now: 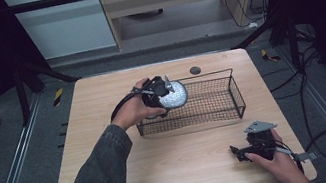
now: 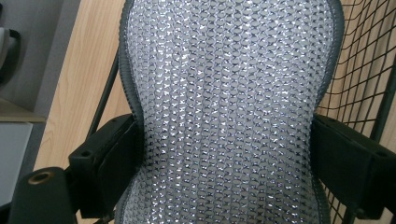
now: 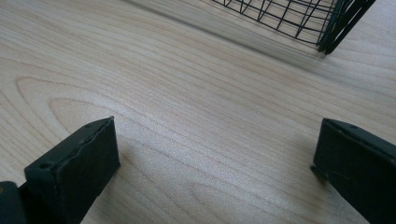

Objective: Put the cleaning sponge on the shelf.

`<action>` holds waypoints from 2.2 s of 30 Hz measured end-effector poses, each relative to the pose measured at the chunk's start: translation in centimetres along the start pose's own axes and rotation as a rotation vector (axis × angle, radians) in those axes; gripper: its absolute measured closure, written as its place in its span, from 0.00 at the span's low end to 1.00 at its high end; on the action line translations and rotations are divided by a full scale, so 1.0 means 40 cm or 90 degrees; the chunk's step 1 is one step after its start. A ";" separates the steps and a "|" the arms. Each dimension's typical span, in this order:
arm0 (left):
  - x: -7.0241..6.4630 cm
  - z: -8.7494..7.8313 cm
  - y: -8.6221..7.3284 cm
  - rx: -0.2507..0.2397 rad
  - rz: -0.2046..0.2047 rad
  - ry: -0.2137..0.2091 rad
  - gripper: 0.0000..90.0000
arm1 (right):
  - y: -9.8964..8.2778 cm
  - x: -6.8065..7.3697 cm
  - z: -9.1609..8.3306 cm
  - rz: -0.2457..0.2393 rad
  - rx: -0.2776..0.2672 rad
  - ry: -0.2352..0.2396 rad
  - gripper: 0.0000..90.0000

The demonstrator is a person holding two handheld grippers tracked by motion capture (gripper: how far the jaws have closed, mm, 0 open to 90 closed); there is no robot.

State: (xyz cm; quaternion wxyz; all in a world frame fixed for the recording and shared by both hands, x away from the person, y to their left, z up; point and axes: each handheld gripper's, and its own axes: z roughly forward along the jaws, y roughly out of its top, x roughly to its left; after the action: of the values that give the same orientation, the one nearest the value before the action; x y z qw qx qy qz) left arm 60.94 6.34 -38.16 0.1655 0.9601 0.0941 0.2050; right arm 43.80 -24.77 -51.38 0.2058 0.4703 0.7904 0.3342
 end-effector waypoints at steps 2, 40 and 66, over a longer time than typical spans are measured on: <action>-0.001 0.004 -0.001 0.000 -0.003 -0.008 0.12 | 0.000 0.000 0.000 0.001 0.000 0.000 0.00; -0.013 -0.023 -0.007 -0.059 -0.065 -0.030 0.04 | 0.000 0.000 0.000 0.000 0.000 0.001 0.00; -0.114 -0.072 0.018 -0.147 -0.084 -0.018 0.04 | 0.000 0.000 0.000 0.000 0.000 0.000 0.00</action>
State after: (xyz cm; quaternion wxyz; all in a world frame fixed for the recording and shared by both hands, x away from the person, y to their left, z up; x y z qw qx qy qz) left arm 55.68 5.33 -37.07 0.2893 0.9293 0.1301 0.1893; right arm 43.81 -24.77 -51.39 0.2058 0.4701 0.7904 0.3346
